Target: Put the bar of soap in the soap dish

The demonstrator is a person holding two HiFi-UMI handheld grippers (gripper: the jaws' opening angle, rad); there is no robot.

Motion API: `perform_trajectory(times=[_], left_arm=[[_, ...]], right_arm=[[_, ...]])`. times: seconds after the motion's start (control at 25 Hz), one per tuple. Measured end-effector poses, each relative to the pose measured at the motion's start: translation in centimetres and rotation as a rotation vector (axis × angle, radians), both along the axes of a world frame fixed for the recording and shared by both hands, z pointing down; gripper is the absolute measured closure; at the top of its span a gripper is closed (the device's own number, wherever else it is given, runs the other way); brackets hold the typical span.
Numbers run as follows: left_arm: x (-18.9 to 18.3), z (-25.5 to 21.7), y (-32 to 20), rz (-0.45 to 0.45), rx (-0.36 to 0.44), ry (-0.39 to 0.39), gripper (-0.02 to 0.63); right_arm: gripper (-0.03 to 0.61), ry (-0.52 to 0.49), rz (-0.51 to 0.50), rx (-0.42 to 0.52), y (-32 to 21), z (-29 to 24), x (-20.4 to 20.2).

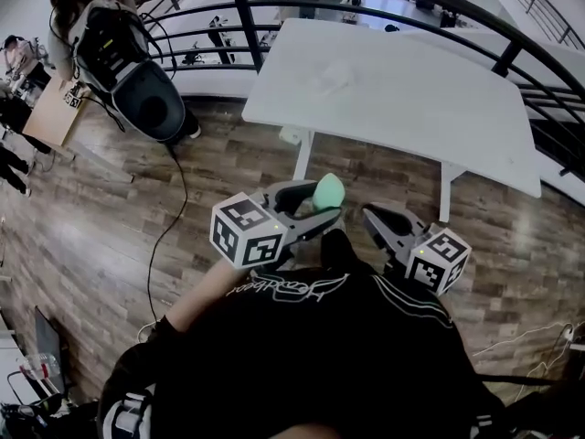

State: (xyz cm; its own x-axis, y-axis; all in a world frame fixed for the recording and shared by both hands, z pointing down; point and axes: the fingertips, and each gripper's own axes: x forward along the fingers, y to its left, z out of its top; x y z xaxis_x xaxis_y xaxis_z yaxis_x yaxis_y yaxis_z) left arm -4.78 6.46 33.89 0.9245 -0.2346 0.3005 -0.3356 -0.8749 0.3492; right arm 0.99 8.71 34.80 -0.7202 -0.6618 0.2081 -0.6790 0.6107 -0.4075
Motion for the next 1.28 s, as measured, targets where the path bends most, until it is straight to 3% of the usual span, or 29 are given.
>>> perform_trajectory(times=[0.32, 0.92, 1.28], left_arm=[[1.5, 1.5, -4.7, -0.029, -0.022, -0.048, 0.354], [5.0, 3.7, -18.8, -0.082, -0.079, -0.110, 0.353], [6.9, 3.1, -25.8, -0.115, -0.049, -0.131, 0.353]], right_arm=[[0.560, -0.031, -0.022, -0.020, -6.0, 0.3, 1.4], [0.560, -0.059, -0.070, -0.103, -20.7, 2.5, 5.1], [0.560, -0.066, -0.106, -0.103, -27.3, 2.4, 6.9]])
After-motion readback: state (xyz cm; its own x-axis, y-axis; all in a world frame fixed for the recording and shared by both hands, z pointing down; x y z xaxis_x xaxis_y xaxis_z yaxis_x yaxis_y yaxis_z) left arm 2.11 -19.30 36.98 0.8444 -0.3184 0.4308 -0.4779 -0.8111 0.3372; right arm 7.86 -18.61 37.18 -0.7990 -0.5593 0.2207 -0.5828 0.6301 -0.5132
